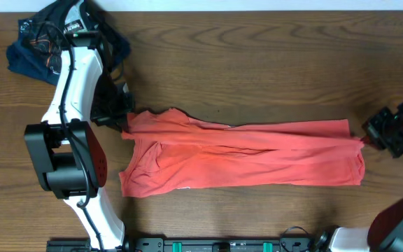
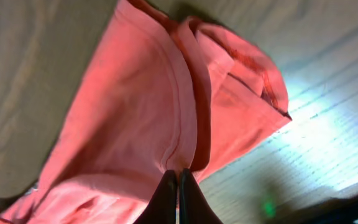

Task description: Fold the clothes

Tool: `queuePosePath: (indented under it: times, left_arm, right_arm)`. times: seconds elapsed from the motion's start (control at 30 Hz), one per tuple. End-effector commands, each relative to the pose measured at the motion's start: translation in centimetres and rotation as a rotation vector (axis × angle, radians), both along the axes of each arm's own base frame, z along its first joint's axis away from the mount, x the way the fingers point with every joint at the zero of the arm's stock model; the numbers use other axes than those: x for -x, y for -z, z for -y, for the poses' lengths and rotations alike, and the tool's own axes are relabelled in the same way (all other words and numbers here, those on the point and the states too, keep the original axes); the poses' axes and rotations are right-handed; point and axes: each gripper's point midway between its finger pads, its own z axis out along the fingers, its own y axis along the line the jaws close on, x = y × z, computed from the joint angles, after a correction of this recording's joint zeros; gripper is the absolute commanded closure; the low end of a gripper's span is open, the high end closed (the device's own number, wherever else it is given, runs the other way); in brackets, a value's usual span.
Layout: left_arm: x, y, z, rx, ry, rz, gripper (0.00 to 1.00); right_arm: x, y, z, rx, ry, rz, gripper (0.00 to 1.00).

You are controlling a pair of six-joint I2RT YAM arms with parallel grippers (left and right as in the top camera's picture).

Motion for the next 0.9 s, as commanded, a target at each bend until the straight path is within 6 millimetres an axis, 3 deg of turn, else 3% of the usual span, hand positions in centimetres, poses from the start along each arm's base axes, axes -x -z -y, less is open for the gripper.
queuePosePath:
  times: [0.0,0.13,0.33,0.53,0.6,0.67,0.73,0.8,0.87]
  left_arm:
    - [1.3,0.0,-0.4,-0.02,-0.01,-0.015,0.94]
    - [3.2,0.0,-1.3,-0.098,-0.05,-0.039,0.94]
    - [6.1,0.1,-1.5,-0.129,-0.056,-0.081,0.93]
    - [8.1,2.0,-1.2,-0.121,-0.066,-0.139,0.83]
    - [8.4,2.4,-1.2,-0.123,-0.068,-0.146,0.72]
    - [8.4,2.5,-1.2,-0.123,-0.068,-0.149,0.31]
    - [8.4,2.5,-1.3,-0.128,-0.065,-0.149,0.27]
    - [8.5,2.5,-1.8,-0.157,-0.064,-0.15,0.2]
    - [8.3,2.6,-2.0,-0.171,-0.062,-0.143,0.19]
  right_arm:
    - [1.1,1.8,-0.6,-0.01,0.0,-0.034,0.99]
    - [1.1,3.0,0.1,-0.002,0.03,-0.02,0.99]
    - [0.4,2.9,1.6,0.02,0.065,0.025,0.99]
    - [0.1,2.9,1.8,0.026,0.065,0.037,0.99]
    - [0.1,2.9,1.8,0.026,0.065,0.036,0.99]
    - [0.1,2.9,1.8,0.026,0.065,0.037,0.96]
    - [0.0,2.9,1.8,0.027,0.065,0.039,0.77]
    - [-0.1,2.9,1.9,0.031,0.059,0.044,0.47]
    - [-0.2,2.9,2.0,0.038,0.037,0.054,0.22]
